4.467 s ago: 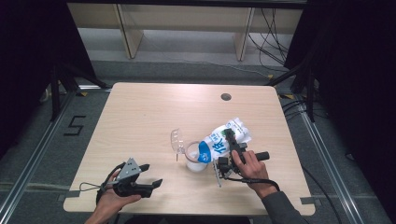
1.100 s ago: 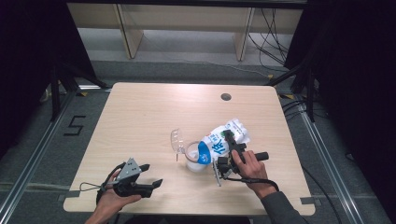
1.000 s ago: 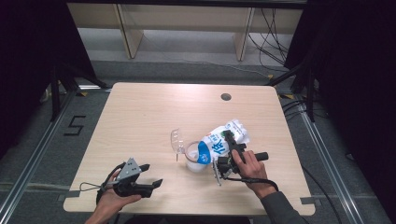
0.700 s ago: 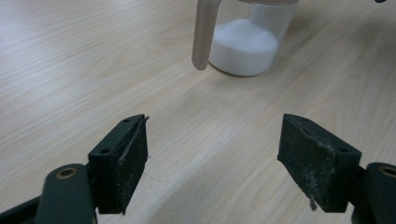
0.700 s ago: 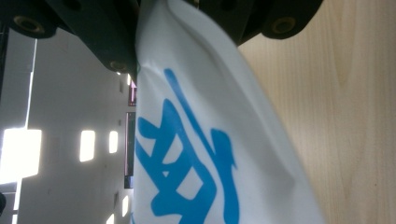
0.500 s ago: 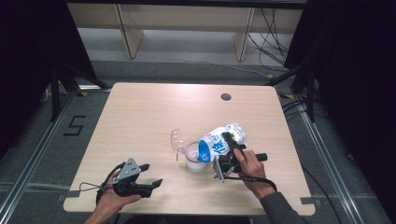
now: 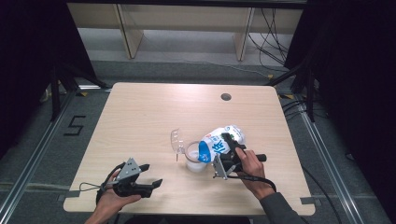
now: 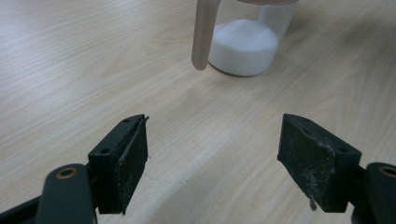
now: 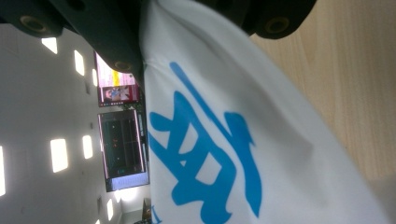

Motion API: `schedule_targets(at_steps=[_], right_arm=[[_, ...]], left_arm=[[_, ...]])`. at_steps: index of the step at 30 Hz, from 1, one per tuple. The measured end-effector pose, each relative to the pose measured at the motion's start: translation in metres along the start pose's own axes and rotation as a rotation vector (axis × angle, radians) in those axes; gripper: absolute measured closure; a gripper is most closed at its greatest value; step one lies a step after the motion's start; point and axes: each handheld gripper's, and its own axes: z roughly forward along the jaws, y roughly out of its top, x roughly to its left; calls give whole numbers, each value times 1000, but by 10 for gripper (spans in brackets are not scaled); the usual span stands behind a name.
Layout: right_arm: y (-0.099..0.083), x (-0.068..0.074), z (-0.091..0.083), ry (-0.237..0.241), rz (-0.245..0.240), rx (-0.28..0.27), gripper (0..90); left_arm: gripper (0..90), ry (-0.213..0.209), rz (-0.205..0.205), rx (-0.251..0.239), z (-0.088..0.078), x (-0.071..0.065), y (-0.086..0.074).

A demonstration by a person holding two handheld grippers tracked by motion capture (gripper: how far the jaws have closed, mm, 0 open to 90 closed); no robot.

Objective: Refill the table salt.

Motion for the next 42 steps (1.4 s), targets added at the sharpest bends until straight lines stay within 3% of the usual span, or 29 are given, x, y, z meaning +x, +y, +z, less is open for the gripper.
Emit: schedule_targets(at_steps=[4,5,6,7,8,9,10,18,29,35,36,42], right_arm=[[0,-2,1,23,36,-16,850],[1,-5,1,16,-10,-20,850],[0,-2,1,32,53,-14,850],[0,-3,3,47,42,-29,850],[1,-2,2,59,93,-4,850],[1,-3,4,66,83,-24,851],[1,-3,2,77,119,-1,851],[1,-4,6,180,291,12,852],[-4,-6,11,261,434,15,853],[-13,-9,16,374,598,-13,854],[-14,-9,17,403,660,-5,854],[-25,-10,23,476,798,-45,856]], left_arm=[[239,-1,1,-1,0,0,0],[240,3,1,-4,0,0,0],[239,-1,-4,-6,0,0,0],[239,-1,-4,-6,0,0,0],[239,3,-4,-8,1,-1,0],[239,3,-6,-9,1,-1,0],[239,1,-8,-12,1,-1,0],[239,2,-11,-12,1,-1,0],[240,0,-5,-3,1,0,0],[239,0,-4,-4,1,0,0],[239,0,-5,-3,1,0,0],[239,1,-5,-3,1,0,0]])
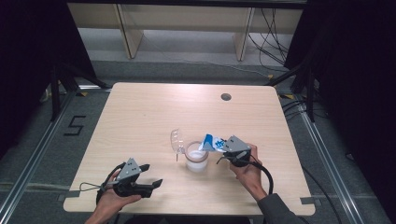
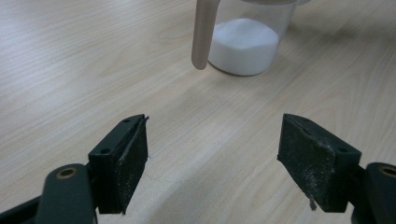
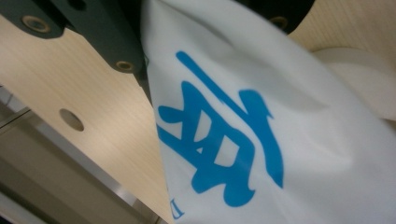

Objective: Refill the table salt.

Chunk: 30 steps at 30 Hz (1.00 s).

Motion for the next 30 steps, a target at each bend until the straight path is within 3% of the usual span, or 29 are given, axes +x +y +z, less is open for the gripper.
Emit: schedule_targets(at_steps=[5,9,10,17,18,20,21,22,23,29,30], right_arm=[[-7,-6,1,62,139,-18,857],[-11,-11,2,78,169,-28,857],[-11,-12,2,91,214,-34,857],[-18,-21,0,160,357,-73,857],[-19,-20,1,171,407,-97,857],[-20,-25,0,163,384,-99,858],[-21,-25,-1,163,411,-108,858],[-22,-29,-1,170,407,-114,858],[-23,-28,-1,167,445,-124,858],[-29,-38,-3,174,472,-134,859],[-30,-37,-4,181,516,-131,859]], left_arm=[[239,-1,0,-2,0,0,0],[240,-1,4,1,-1,0,0],[239,-1,0,-3,0,0,0],[239,-1,4,2,-1,0,0],[239,3,0,1,-1,0,0],[239,3,0,-1,-1,0,0],[240,3,0,-1,-1,0,0],[239,3,0,0,-1,0,0],[239,3,0,-1,-1,0,0],[240,7,-2,-4,-1,0,0],[240,7,-2,-4,-1,0,0]])
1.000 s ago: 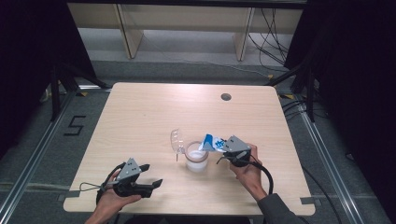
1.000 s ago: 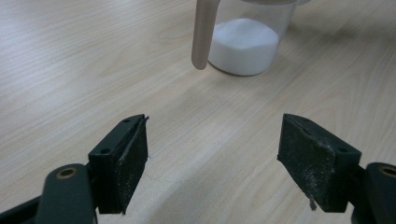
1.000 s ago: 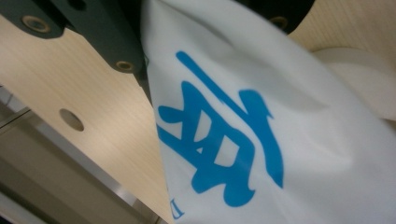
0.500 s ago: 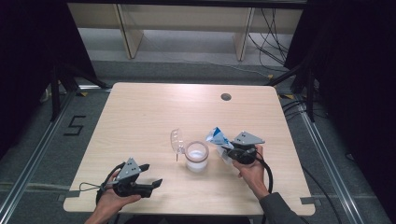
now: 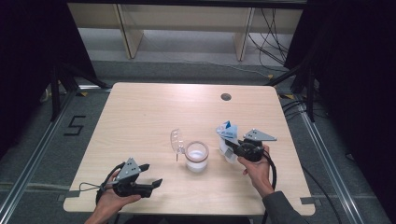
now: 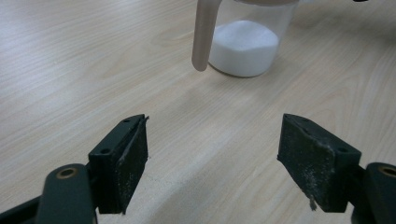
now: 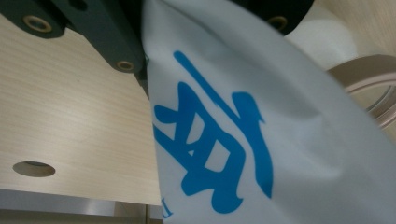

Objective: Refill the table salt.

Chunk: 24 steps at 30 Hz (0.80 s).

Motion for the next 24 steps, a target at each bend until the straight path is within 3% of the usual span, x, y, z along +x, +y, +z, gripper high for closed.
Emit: schedule_targets(at_steps=[2,5,6,8,9,12,18,19,21,23,24], right_arm=[[-1,-6,-1,7,8,-5,859],[-2,-13,-6,-21,11,-5,860],[-2,-12,-7,-17,47,-15,860],[-2,-17,-11,-32,51,-22,860],[-2,-21,-13,-45,28,-20,860],[-4,-28,-19,-63,63,-26,860],[-5,-39,-26,-119,40,-39,860],[-5,-42,-26,-102,25,-42,861],[-6,-42,-27,-119,39,-39,862],[-6,-44,-27,-122,14,-45,863],[-7,-42,-26,-115,41,-37,863]], left_arm=[[240,0,1,0,0,0,0],[240,-2,-9,-13,1,0,0],[239,0,-8,-3,0,0,0],[240,0,-9,-4,0,0,0],[239,-3,-7,-13,1,0,0],[239,-4,-9,-4,0,0,0],[240,-5,5,2,-1,1,1],[239,-5,7,2,-1,1,1],[239,-4,1,2,0,0,1],[239,-9,9,-5,0,0,1],[239,-9,8,-5,0,0,1]])
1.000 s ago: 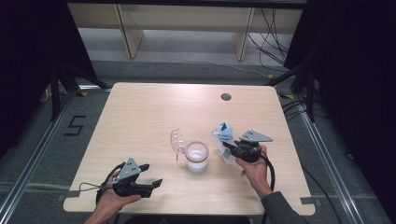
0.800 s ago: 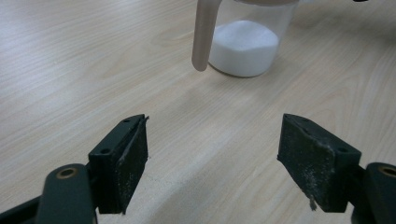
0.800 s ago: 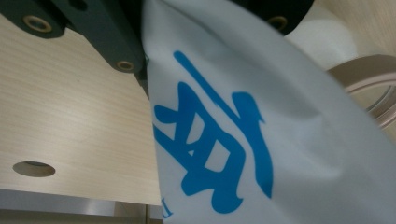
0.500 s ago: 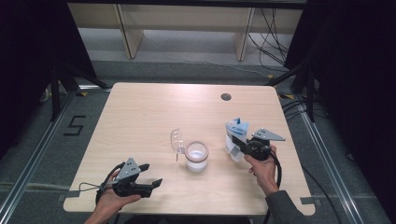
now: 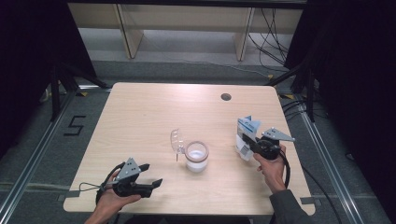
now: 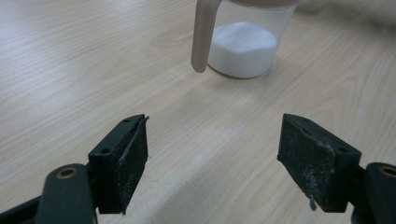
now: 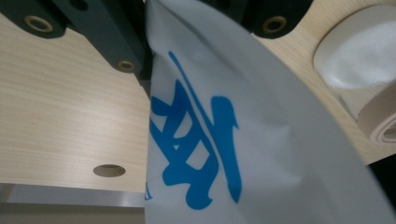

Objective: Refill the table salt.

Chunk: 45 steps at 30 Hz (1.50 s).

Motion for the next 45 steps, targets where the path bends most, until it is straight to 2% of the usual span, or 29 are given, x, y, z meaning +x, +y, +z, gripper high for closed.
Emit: schedule_targets(at_steps=[2,3,5,7,8,10,11,16,18,19,20,21,22,23,25,26,27,28,29,30,31,33,35,38,39,42,43,44,45], right_arm=[[-1,0,1,4,-3,16,864],[-2,-2,4,-4,-41,-1,864],[-2,-2,4,5,-37,11,864],[-3,-3,5,-15,-49,14,864],[-4,-2,5,-10,-31,23,864],[-4,-4,5,-10,-46,22,864],[-5,-2,4,-15,-23,27,864],[-5,-2,5,-6,-34,12,847],[-6,-1,5,-6,-20,17,839],[-6,-3,4,-2,-41,22,838],[-6,-3,4,3,-41,22,837],[-7,0,3,0,-16,26,833],[-7,0,3,-5,-12,20,829],[-7,-2,3,-4,-47,17,827],[-8,-2,3,-5,-45,28,818],[-9,1,2,-4,-12,32,812],[-9,2,1,-6,-8,35,804],[-9,-1,0,-2,-33,43,801],[-9,-1,-1,-3,-36,51,800],[-10,-2,0,-20,-51,41,798],[-11,-1,-1,-10,-35,39,792],[-12,-2,-2,3,-35,38,772],[-12,-1,-2,-12,-38,41,762],[-12,-2,-3,4,-31,42,722],[-12,0,-3,-9,-17,42,708],[-12,-1,-5,10,-20,52,665],[-11,1,-4,-11,1,46,632],[-11,0,-4,-11,-2,47,626],[-10,2,-5,12,33,28,607]], left_arm=[[240,0,-1,0,0,0,0],[239,0,0,0,0,0,0],[239,0,0,0,0,0,0],[239,3,2,3,0,0,0],[239,4,2,5,0,0,0],[239,3,1,3,0,0,0],[239,11,-1,14,-1,-1,0],[239,3,2,8,0,0,0],[239,3,0,1,0,0,0],[239,4,-1,1,0,0,0],[239,1,0,2,0,0,0],[239,-1,-10,-10,1,-1,0],[239,3,-9,0,0,-1,0],[239,4,-8,0,0,-1,0],[239,4,-5,1,0,-1,0],[239,3,-6,-4,0,-1,0],[239,2,-11,-8,0,-1,0],[239,4,-14,-8,0,-2,0],[239,5,-17,-8,0,-2,0],[239,5,-17,-8,0,-2,0],[239,5,-17,-9,0,-2,0],[239,5,-19,-10,0,-2,0],[239,5,-5,1,0,-1,1],[239,5,-3,5,-1,0,1],[239,4,-3,3,0,0,1],[239,3,-5,-2,0,-1,1],[239,2,-6,-2,0,-1,1],[239,5,-5,0,0,-1,1],[239,11,-4,6,0,-1,1]])
